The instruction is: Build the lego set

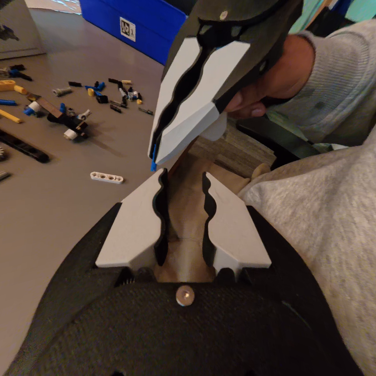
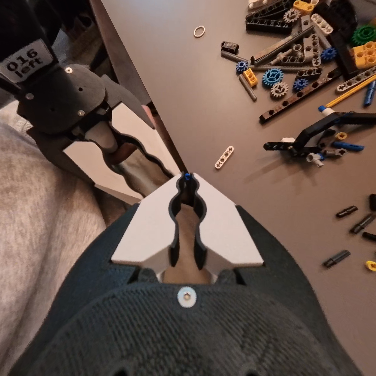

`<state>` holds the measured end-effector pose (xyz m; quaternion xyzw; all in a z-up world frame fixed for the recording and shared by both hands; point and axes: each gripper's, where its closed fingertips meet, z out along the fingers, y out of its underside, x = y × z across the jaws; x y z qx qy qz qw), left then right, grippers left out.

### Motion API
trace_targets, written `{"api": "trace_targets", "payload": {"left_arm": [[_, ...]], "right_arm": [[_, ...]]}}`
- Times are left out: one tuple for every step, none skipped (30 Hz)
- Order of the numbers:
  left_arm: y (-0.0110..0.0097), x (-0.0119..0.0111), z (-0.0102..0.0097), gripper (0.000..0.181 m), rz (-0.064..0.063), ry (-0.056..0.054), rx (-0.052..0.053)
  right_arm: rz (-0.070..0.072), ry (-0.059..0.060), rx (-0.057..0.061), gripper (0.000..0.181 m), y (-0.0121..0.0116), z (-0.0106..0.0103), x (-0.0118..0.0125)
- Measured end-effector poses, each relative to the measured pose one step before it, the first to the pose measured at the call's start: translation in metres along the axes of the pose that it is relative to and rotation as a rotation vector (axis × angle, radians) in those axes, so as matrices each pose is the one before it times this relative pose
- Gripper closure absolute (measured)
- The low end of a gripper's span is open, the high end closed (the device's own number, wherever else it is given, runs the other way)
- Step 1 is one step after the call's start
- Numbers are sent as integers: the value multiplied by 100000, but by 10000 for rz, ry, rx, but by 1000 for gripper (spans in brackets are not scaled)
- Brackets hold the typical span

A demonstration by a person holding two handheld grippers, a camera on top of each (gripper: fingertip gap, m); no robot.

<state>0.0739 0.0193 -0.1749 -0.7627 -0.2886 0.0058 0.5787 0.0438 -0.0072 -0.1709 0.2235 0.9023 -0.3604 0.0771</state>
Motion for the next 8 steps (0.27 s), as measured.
{"api": "trace_targets", "payload": {"left_arm": [[-272,-284,-80,148,-97,-181,134],[-137,-352,-151,150,-73,-156,78],[-49,-328,-183,150,-117,-77,42],[-34,-392,-208,151,-189,-57,36],[-72,-313,-219,153,-235,9,49],[-175,-205,-232,154,-250,73,93],[-245,-268,-227,155,-267,2,138],[-269,-410,-218,158,-278,-113,158]], "right_arm": [[16,8,-43,179,97,36,62],[-75,109,-15,179,38,16,169],[-97,123,-9,179,-8,-12,151],[-57,81,13,179,-90,-24,109],[-11,45,45,179,-156,-27,73],[4,37,24,179,-143,-3,98],[-32,88,-17,179,-93,45,185],[-110,180,-53,179,-43,76,309]]}}
